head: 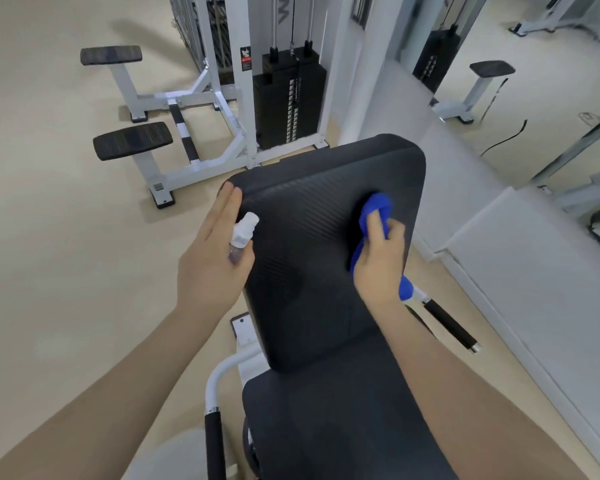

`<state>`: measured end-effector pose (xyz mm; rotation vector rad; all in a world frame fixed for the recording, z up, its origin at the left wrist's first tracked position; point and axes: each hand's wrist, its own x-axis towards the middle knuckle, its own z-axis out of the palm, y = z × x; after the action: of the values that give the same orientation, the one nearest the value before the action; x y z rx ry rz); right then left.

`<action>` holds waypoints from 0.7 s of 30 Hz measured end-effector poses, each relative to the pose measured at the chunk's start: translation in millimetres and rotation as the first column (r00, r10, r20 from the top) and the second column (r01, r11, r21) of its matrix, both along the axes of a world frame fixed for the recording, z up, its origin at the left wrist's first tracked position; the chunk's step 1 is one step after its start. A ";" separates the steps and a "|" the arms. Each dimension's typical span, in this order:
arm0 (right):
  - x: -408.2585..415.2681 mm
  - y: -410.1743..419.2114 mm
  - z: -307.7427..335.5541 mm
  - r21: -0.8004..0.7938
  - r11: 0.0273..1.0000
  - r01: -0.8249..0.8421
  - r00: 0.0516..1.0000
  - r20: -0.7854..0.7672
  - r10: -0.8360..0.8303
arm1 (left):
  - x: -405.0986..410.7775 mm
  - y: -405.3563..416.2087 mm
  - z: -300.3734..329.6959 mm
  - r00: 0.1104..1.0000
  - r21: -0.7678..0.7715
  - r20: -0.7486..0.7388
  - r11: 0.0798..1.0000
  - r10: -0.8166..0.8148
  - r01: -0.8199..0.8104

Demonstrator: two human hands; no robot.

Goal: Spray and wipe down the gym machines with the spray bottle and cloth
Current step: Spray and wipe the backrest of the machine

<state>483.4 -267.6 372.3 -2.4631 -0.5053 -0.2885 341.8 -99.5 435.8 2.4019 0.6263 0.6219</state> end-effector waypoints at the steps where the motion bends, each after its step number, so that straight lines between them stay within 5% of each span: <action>1: -7.7 -3.5 -2.0 -0.034 0.997 -0.075 0.997 0.000 0.075 | -0.3 -4.6 4.8 0.999 0.000 0.040 1.000 -0.010 0.010; 4: 17.8 -20.6 3.6 0.000 1.000 -0.013 1.000 -0.006 0.013 | -0.5 -18.3 18.3 0.985 0.065 0.111 0.990 -0.134 0.127; 9: 78.7 -36.4 5.8 0.074 0.964 0.254 0.922 -0.319 -0.218 | 4.0 -15.6 14.5 0.955 0.350 0.094 0.908 -0.281 0.232; 13: 41.0 -18.1 4.1 0.082 0.962 0.262 0.944 -0.228 -0.238 | -1.1 -10.9 -0.4 0.973 0.323 0.014 0.922 -0.230 0.213; 17: -3.8 4.1 1.3 -0.019 0.999 -0.032 0.998 -0.056 0.031 | 2.2 -2.3 -1.4 0.987 0.244 0.023 0.958 -0.160 0.149; 21: 42.5 -15.4 18.2 0.074 0.992 0.100 0.994 -0.044 -0.097 | 1.8 5.7 0.2 0.983 0.176 0.071 0.973 -0.167 0.152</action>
<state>525.9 -283.1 390.5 -2.4186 -0.3497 -0.2925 343.6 -93.9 435.9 2.5362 0.3514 0.7302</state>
